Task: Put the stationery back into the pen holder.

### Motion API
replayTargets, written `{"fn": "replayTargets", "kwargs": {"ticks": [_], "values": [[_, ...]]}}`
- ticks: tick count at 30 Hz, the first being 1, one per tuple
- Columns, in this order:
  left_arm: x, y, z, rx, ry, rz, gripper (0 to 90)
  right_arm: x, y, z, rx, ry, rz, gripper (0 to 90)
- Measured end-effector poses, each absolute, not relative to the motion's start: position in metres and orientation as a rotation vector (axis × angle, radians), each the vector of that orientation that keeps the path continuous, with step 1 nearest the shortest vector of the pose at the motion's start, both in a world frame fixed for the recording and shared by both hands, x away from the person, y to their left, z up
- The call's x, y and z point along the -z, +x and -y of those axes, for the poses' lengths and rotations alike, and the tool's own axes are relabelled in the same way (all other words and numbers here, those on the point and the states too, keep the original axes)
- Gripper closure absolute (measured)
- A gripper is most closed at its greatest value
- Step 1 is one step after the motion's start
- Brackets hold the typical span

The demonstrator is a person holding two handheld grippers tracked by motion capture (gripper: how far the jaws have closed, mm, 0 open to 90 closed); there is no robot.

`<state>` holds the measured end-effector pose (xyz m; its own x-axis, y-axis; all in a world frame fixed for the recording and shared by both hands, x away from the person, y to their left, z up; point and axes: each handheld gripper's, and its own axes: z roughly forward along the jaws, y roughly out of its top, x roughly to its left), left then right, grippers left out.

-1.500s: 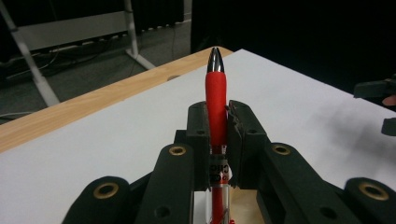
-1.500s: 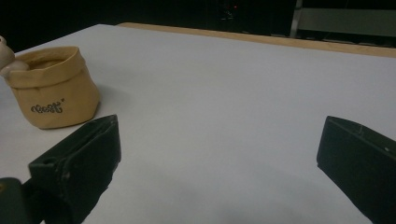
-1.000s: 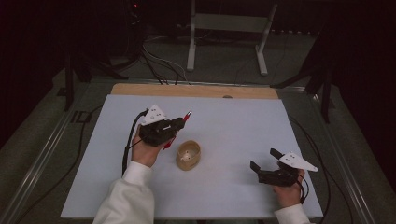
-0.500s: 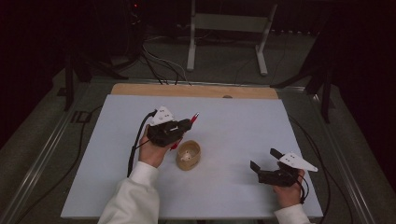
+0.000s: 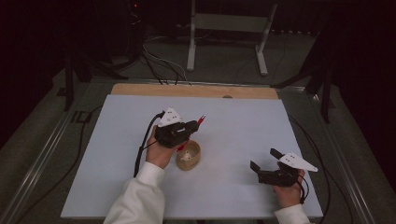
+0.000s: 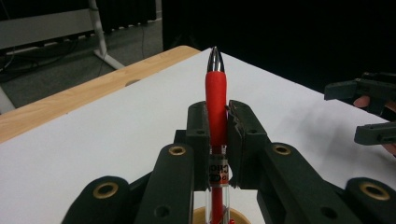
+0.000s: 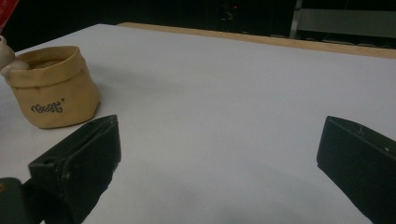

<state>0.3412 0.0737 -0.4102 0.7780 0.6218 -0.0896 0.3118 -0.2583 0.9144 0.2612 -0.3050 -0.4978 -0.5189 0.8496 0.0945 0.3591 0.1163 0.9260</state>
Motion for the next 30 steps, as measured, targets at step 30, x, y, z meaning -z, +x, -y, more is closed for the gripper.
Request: {"fn": "replayTargets", "kwargs": {"ticks": [30], "values": [[0.439, 0.339, -0.080, -0.296, 1.904, -0.758, 79.8, 0.498, 0.262, 0.305, -1.390, 1.167, -1.937, 0.2]]}}
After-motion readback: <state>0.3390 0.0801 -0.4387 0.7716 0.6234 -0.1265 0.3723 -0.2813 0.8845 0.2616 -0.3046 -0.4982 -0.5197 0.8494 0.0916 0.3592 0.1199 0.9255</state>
